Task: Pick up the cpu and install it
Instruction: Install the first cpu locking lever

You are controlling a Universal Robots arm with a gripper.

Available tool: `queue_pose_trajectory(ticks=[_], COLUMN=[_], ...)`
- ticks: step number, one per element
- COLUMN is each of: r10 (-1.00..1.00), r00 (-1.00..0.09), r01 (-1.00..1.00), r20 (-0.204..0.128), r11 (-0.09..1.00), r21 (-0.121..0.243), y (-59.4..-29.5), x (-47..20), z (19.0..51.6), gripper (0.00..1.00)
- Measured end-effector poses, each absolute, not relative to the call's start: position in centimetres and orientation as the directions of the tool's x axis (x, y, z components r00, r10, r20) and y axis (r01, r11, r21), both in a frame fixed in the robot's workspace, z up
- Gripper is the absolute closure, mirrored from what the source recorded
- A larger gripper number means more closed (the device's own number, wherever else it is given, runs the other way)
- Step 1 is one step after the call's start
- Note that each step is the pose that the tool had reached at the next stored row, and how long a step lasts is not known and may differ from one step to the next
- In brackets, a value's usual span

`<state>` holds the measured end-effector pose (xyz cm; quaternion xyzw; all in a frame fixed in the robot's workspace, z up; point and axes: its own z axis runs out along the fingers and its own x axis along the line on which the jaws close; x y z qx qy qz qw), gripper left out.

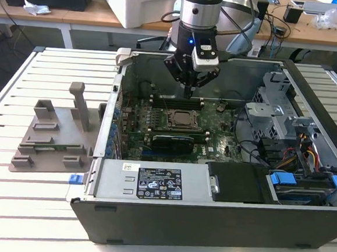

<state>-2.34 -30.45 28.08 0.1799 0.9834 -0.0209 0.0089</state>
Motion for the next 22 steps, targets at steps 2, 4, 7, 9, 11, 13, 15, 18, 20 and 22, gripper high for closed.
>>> queue_pose_trajectory(ticks=[2, 4, 7, 9, 11, 13, 15, 18, 20, 22], r10=[0.308, 0.275, 0.207, 0.142, 0.041, -0.005, -0.036, -0.089, -0.115, -0.139], r00=[-0.951, -0.961, -0.978, -0.989, -0.999, -1.000, -0.999, -0.996, -0.993, -0.990], r01=[0.309, 0.276, 0.208, 0.143, 0.042, -0.004, -0.035, -0.088, -0.114, -0.138], r20=[-0.025, -0.025, -0.025, -0.025, -0.025, -0.025, -0.025, -0.025, -0.025, -0.026], r11=[0.950, 0.961, 0.977, 0.989, 0.998, 0.999, 0.999, 0.995, 0.993, 0.990], r21=[-0.038, -0.038, -0.038, -0.038, -0.038, -0.038, -0.038, -0.038, -0.038, -0.033], y=[-30.45, -30.45, -30.45, -30.45, -30.45, -30.45, -30.45, -30.45, -30.45, -30.46], x=[-2.35, -2.34, -2.34, -2.34, -2.34, -2.35, -2.34, -2.34, -2.34, -2.35], z=[28.08, 28.08, 28.08, 28.08, 28.08, 28.08, 28.08, 28.08, 28.08, 28.09], gripper=[0.89, 0.89, 0.89, 0.89, 0.89, 0.89, 0.89, 0.89, 0.89, 0.89])
